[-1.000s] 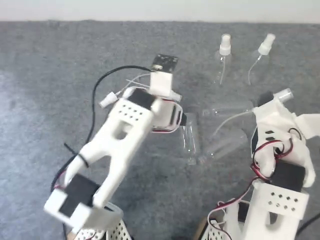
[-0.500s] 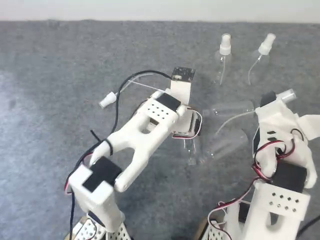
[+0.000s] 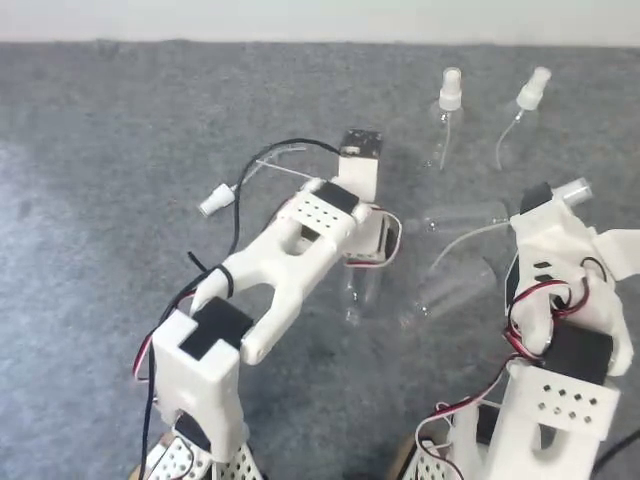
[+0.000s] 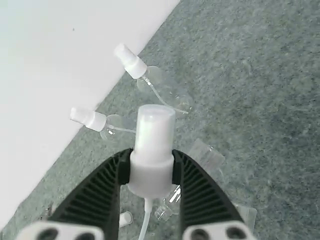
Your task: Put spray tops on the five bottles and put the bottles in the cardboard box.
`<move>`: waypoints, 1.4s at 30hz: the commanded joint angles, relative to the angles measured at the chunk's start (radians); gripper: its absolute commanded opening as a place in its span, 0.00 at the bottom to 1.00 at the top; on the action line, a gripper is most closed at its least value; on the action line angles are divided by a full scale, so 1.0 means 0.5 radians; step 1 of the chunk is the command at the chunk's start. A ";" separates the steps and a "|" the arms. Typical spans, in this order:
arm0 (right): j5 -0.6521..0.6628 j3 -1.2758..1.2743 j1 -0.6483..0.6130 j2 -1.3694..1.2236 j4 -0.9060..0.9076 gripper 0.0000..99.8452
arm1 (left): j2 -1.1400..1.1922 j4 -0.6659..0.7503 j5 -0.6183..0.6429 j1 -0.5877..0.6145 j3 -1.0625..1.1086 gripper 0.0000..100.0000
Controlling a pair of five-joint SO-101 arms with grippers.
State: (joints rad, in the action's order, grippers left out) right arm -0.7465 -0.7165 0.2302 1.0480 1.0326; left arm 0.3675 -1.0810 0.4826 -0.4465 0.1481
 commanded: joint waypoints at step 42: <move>-0.018 0.025 0.011 0.041 -0.051 0.01 | -0.694 -0.098 -0.878 0.669 -0.137 0.14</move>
State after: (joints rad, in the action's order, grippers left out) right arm -0.7465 -0.7165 0.2302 1.0480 1.0326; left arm 0.0713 -1.1838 0.1926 -0.0890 0.1220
